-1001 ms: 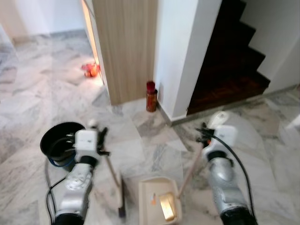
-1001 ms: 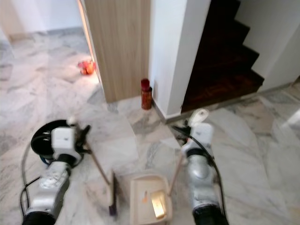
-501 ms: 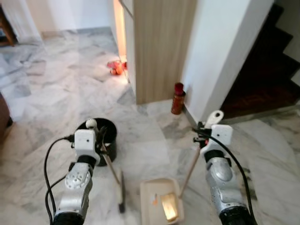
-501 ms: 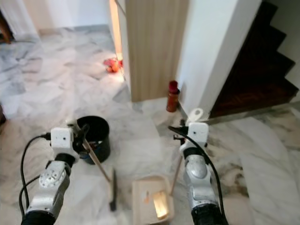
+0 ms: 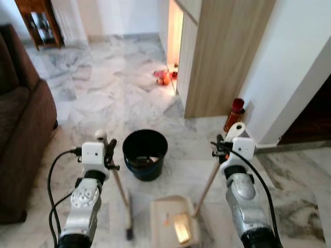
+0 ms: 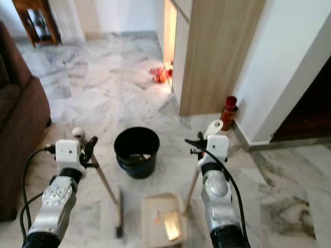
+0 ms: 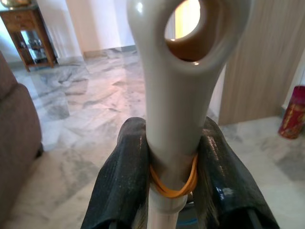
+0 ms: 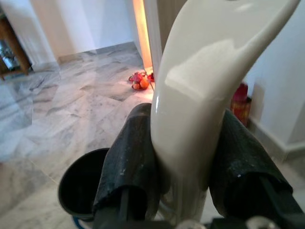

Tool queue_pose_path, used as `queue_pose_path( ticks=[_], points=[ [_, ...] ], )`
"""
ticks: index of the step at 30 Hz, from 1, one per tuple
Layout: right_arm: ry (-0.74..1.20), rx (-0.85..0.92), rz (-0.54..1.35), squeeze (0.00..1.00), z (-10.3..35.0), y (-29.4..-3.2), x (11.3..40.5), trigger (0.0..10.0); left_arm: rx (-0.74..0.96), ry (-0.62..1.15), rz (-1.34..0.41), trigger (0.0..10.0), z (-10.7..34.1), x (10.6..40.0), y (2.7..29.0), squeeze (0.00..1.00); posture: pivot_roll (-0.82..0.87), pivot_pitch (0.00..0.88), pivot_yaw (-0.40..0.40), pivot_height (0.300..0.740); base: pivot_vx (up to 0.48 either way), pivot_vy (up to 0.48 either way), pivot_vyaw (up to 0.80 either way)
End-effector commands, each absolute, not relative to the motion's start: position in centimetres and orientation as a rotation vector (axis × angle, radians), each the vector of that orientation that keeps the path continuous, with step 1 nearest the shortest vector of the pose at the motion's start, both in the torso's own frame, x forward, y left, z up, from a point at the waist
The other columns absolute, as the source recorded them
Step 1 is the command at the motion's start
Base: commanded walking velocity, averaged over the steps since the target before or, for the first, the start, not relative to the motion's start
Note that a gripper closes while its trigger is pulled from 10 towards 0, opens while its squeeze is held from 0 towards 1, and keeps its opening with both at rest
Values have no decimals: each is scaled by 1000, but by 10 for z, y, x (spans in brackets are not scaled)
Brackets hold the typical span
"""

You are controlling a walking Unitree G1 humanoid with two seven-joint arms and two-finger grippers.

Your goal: Sweep floor

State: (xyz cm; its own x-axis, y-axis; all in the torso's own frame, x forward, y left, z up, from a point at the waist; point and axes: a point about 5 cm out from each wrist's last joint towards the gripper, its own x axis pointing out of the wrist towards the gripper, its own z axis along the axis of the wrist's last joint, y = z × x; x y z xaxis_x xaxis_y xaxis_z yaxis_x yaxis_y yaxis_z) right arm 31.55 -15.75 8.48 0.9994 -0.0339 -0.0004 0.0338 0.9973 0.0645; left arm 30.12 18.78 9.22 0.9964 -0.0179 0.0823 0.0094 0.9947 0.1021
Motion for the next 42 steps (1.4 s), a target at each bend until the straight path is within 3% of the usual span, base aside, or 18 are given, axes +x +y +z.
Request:
queue_pose_path(
  ticks=[1,18,36,42],
  points=[
    [-32,76,-50,0,91,-162,317,10000,99,-138,-30,10000,103,304,182,0,119,0,9,740,0,0,0],
    [-34,93,-33,0,92,-157,318,10000,111,-126,-26,10000,103,304,185,0,124,0,13,740,0,0,335],
    [-37,93,-25,0,93,-156,320,10000,117,-123,-17,10000,104,305,187,0,128,0,13,740,361,0,199],
    [-41,93,-24,0,94,-156,320,10000,116,-125,-20,10000,103,305,187,0,127,0,14,740,0,0,0]
  ],
)
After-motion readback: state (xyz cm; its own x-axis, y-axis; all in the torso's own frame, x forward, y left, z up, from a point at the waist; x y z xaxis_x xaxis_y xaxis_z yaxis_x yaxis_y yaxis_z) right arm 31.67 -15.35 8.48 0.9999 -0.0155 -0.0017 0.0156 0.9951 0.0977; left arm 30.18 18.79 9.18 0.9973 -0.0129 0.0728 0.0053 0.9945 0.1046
